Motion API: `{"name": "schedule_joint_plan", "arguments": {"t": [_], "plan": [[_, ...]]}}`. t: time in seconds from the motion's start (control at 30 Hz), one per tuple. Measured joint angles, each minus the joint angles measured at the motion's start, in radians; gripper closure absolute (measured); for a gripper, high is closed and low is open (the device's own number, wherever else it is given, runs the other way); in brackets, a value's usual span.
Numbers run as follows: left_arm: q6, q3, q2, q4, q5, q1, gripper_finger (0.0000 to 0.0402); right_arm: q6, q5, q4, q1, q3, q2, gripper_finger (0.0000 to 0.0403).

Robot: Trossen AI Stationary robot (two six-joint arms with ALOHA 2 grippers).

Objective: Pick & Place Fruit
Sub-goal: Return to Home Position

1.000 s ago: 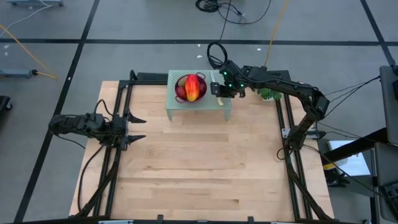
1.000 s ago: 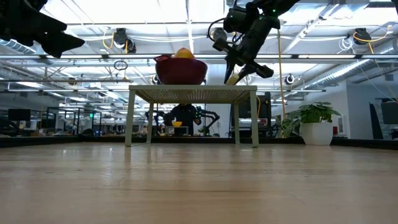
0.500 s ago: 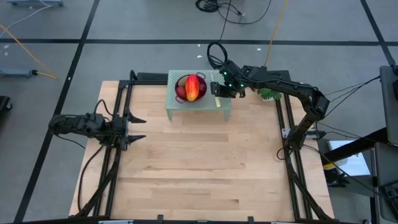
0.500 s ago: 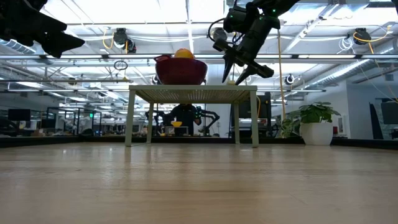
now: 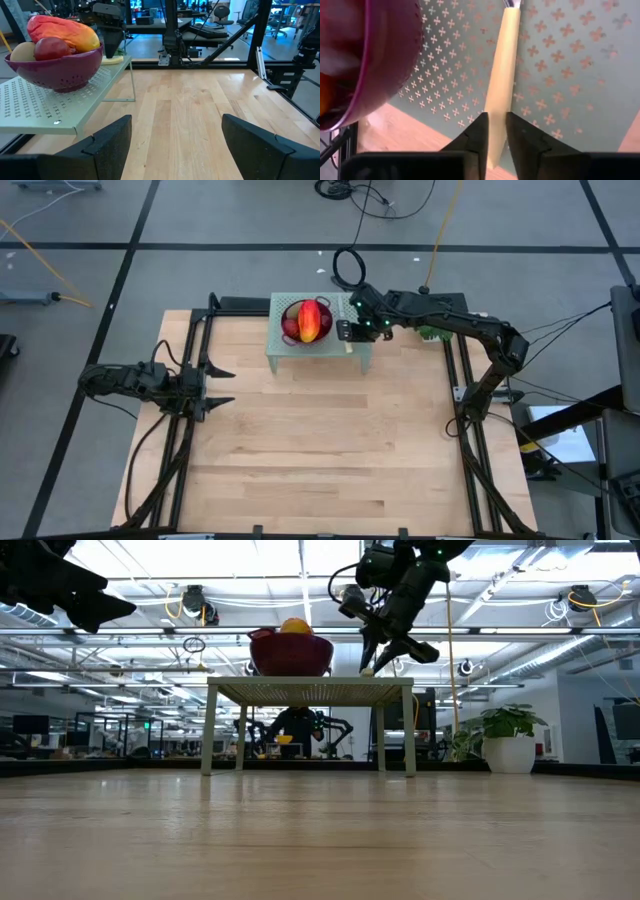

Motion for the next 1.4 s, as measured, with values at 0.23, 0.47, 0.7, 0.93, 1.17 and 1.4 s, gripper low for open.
{"name": "schedule_joint_plan", "arguments": {"t": [0.23,0.47,0.7,0.93,1.17,1.4], "plan": [[-0.004,0.000,0.000,0.000,0.000,0.000,0.0091,-0.020,-0.001,0.003,0.000,0.000,0.000,0.0396],[-0.001,0.000,0.000,0.000,0.000,0.000,0.0091,-0.020,-0.002,-0.030,0.000,0.000,0.000,0.0399],[-0.001,0.000,0.000,0.000,0.000,0.000,0.0091,-0.019,-0.002,-0.038,0.007,0.000,0.000,0.0402],[0.000,0.000,0.000,0.000,0.000,0.000,0.0092,-0.008,-0.001,-0.027,0.019,0.000,0.000,0.0402],[-0.016,0.000,0.000,0.000,0.000,0.000,0.0091,-0.008,-0.002,-0.002,0.019,0.000,0.000,0.0402],[-0.024,0.000,0.000,0.000,0.000,0.000,0.0091,-0.029,0.000,-0.001,0.019,0.000,0.000,0.0402]]}}
